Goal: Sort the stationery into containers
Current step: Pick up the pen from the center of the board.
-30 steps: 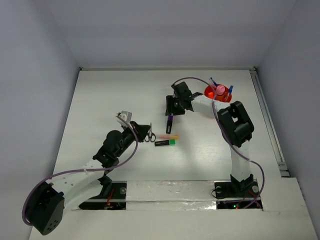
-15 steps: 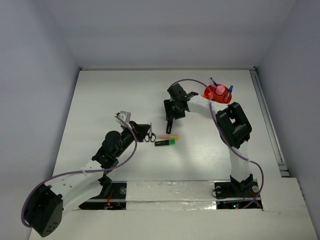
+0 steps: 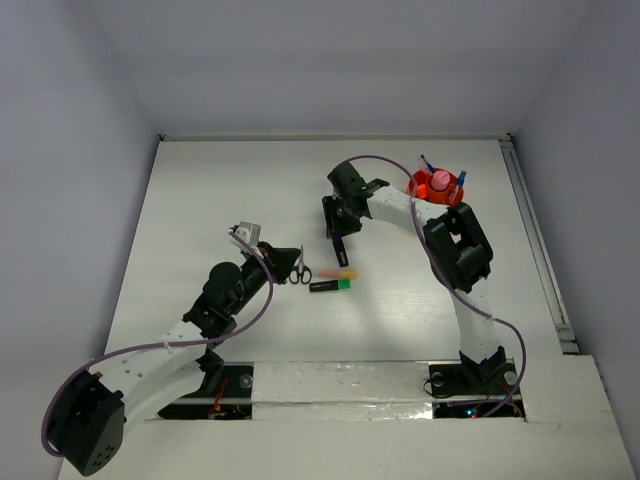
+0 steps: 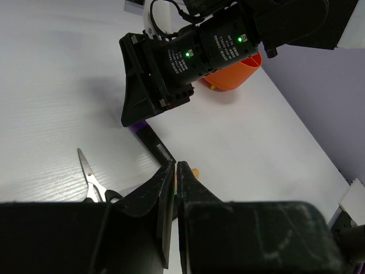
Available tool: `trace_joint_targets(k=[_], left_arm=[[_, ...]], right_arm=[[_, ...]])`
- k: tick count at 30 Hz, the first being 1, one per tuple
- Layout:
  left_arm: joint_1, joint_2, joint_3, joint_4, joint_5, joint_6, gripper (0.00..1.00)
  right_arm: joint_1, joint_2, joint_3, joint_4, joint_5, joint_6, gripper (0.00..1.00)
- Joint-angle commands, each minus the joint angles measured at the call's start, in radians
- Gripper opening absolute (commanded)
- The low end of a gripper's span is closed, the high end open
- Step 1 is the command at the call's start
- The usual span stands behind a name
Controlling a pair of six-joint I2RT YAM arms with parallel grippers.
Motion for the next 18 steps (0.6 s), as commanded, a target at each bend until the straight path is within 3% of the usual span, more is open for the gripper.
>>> trace_joint_targets(k=[1,18], left_arm=[[-0.008,-0.017,0.014,0.039,0.014,-0.004,0.03],[-0.008,-0.011,0.014,0.039,0.006,-0.001,0.03]], right_arm=[[0.019,0.037,0.030,-0.071,0.050,-0.019,0.48],[0.058,0.115,0.081,-0.134,0.225,-0.069,0.49]])
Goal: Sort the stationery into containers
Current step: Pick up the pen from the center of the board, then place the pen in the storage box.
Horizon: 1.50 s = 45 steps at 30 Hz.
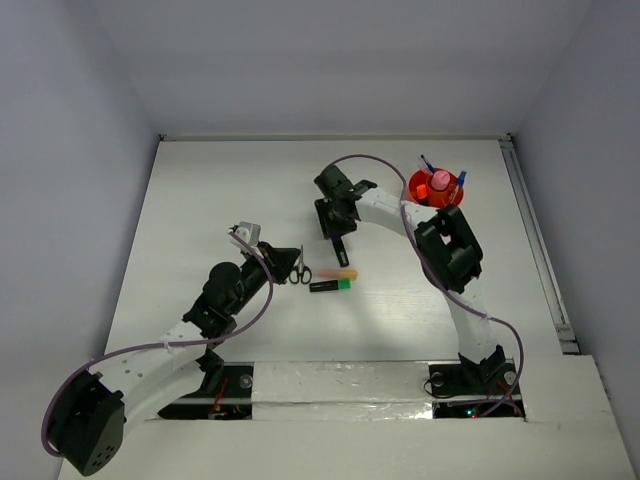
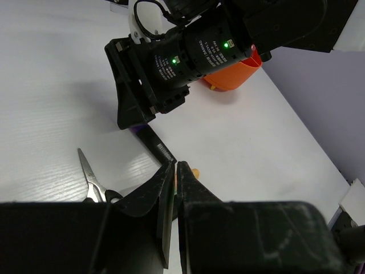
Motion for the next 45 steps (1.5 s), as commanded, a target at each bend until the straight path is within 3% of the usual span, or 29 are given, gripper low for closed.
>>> trace_joint_targets(k=[1,5,9,13,16,24,30,34,39,45], left_arm=[[-0.008,-0.011,0.013,0.039,0.007,-0.001,0.03],[-0.008,-0.001,0.016,0.044,0.009,-0.001,0.04],[-0.008,0.002,0.013,0.047,0.000,-0.001,0.04],[-0.008,0.009,0.014,0.047,0.003,-0.001,0.03],[-0.008,0.013,0.013,0.048,-0.006,0.001,0.03],[-0.008,0.026,0.014,0.057,0.007,-0.002,0.04],[-0.008,0.021,0.014,0.054,0.007,-0.001,0.04],[-0.008,0.022,0.013,0.057,0.004,-0.001,0.04],[-0.008,0.033,0.010,0.070,0.017,-0.005,0.04],[-0.008,0.029,0.008,0.070,0.014,-0.004,0.04]], right_arm=[[0.006,0.066,-0.005,-0.069,0.073,-0.028,0.49],[0.015,0.072,-0.009,-0.060,0.096,-0.040,0.40],[0.015,0.065,-0.022,-0.025,0.121,-0.043,0.16],[0.015,-0.007,-0.066,0.137,0.139,-0.062,0.09],[0.015,-0.094,-0.175,0.348,0.174,-0.072,0.08],[0.015,-0.413,-0.385,0.702,0.330,-0.098,0.05],[-0.057,-0.593,-0.584,0.921,0.481,-0.131,0.03],[-0.120,-0.734,-0.739,1.152,0.582,-0.198,0.03],[-0.188,-0.770,-0.911,1.481,0.686,-0.394,0.04],[-0.251,-0.719,-0.919,1.553,0.724,-0.413,0.04]])
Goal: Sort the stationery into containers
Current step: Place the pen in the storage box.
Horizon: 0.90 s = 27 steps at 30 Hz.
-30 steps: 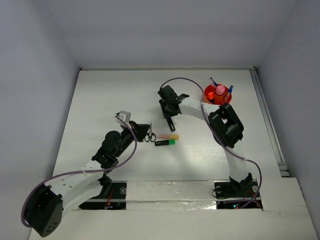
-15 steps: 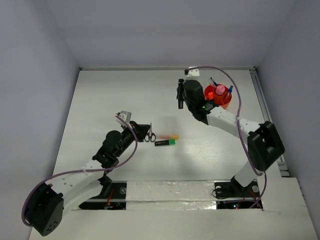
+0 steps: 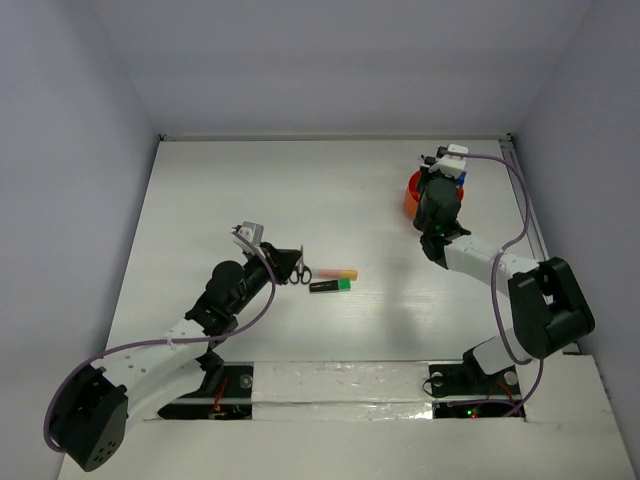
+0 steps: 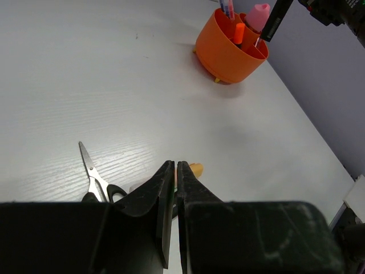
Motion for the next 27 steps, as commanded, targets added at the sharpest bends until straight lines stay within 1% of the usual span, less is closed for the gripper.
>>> trace_joint_targets(k=[1,5,12,16,27], left_arm=[[-0.008,-0.005,0.011,0.064,0.008,-0.002,0.04],[-0.008,-0.010,0.011,0.062,0.011,0.000,0.04],[-0.008,-0.011,0.011,0.059,0.003,0.001,0.04],[-0.008,-0.002,0.016,0.056,0.014,0.003,0.04],[-0.008,-0.002,0.019,0.050,0.012,0.006,0.04]], right_arm=[[-0.030,0.020,0.014,0.187,0.065,-0.051,0.04],[-0.041,0.061,0.030,0.207,0.086,-0.075,0.04],[-0.050,0.115,0.028,0.189,0.088,-0.063,0.04],[-0.050,0.158,0.033,0.229,0.100,-0.101,0.04],[-0.060,0.218,0.045,0.263,0.121,-0.127,0.04]])
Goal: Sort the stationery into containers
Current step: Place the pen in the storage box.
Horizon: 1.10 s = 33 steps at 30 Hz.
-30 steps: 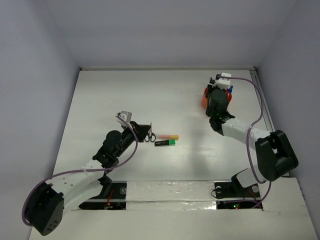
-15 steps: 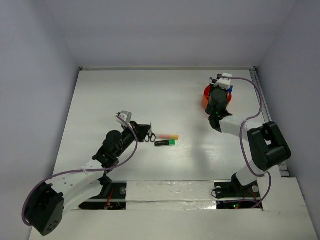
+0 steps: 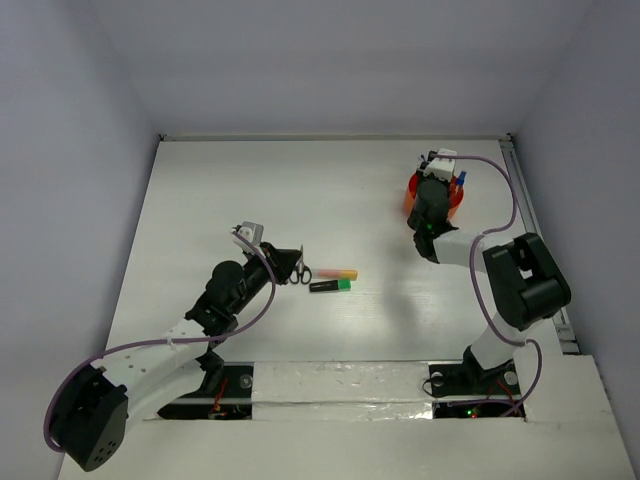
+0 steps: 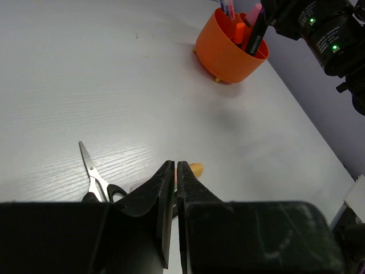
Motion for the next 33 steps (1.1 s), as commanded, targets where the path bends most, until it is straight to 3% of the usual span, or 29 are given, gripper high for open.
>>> trace_joint_targets(k=[1,8,14,16,18,24,26,27,29,30,33], left_arm=[[-0.008,-0.003,0.019,0.051,0.013,0.005,0.04],[-0.008,0.008,0.018,0.064,0.020,0.004,0.04],[-0.008,0.020,0.019,0.072,0.025,0.002,0.04],[-0.008,0.023,0.021,0.069,0.020,0.002,0.04],[-0.008,0.019,0.021,0.064,0.023,0.002,0.03],[-0.008,0.011,0.019,0.061,0.019,0.002,0.03],[-0.008,0.008,0.017,0.066,0.019,0.002,0.03],[-0.008,0.010,0.016,0.066,0.016,0.002,0.03],[-0.008,0.011,0.019,0.061,0.017,0.002,0.03],[-0.008,0.007,0.019,0.061,0.020,0.002,0.03],[-0.008,0.000,0.014,0.063,0.010,0.002,0.03]], right_arm=[[-0.005,0.023,0.035,0.096,0.052,-0.012,0.04],[-0.005,-0.023,-0.020,0.040,0.023,0.101,0.12],[-0.005,-0.100,-0.028,-0.066,-0.057,0.170,0.30],[-0.005,-0.124,-0.018,-0.098,-0.074,0.188,0.47],[-0.005,-0.134,0.001,-0.158,-0.094,0.196,0.55],[0.004,-0.203,0.032,-0.296,-0.176,0.257,0.66],[0.004,-0.235,0.043,-0.382,-0.222,0.303,0.61],[0.004,-0.245,0.051,-0.419,-0.244,0.323,0.40],[0.014,-0.268,0.067,-0.556,-0.360,0.392,0.09],[0.014,-0.270,0.081,-0.615,-0.415,0.420,0.00],[0.054,-0.243,0.124,-0.781,-0.700,0.500,0.00]])
